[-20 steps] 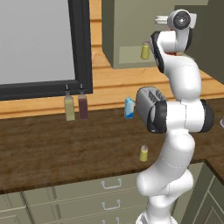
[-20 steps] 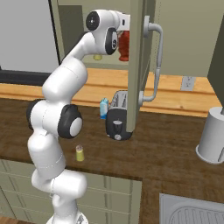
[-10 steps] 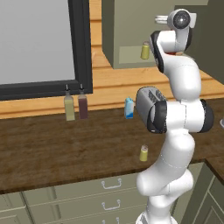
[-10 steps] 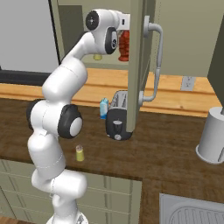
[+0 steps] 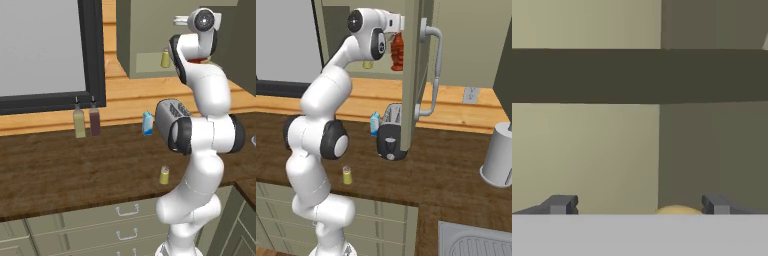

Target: Put the shaker and condiment bottle from the counter next to their counterparts in the cabinet.

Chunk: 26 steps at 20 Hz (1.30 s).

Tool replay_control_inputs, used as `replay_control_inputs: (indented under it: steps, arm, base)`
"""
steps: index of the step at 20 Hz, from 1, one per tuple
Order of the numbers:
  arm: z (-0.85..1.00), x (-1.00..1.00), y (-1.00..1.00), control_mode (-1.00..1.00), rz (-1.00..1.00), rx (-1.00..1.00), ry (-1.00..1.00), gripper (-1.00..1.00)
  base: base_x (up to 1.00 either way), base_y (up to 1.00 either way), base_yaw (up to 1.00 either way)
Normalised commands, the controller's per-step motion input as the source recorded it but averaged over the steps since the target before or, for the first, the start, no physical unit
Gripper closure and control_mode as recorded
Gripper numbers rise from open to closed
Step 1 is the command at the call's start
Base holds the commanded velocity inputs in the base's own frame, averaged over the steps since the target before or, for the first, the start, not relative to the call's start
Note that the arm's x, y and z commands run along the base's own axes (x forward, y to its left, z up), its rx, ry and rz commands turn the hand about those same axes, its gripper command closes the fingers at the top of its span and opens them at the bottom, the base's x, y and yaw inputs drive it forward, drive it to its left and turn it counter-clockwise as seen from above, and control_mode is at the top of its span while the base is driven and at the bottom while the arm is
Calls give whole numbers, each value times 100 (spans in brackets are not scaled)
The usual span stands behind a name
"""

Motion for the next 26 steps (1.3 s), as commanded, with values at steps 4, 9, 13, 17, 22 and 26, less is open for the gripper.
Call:
replay_control_inputs:
  steps: [4,9,13,17,22,26]
  arm:
    - [2,-34,1,-100,0,0,-9,-100]
    - [0,-50,-3,-100,0,0,-13,-100]
    - [0,-56,0,-100,0,0,-11,-100]
    - [0,-53,6,-100,0,0,-7,-100]
    - [0,-55,15,-100,0,0,-5,-100]
    - [0,-72,19,-100,-4,0,-7,-100]
  base:
    - [0,0,0]
    - [0,0,0]
    - [0,0,0]
    - [0,0,0]
    - [0,0,0]
    - [0,0,0]
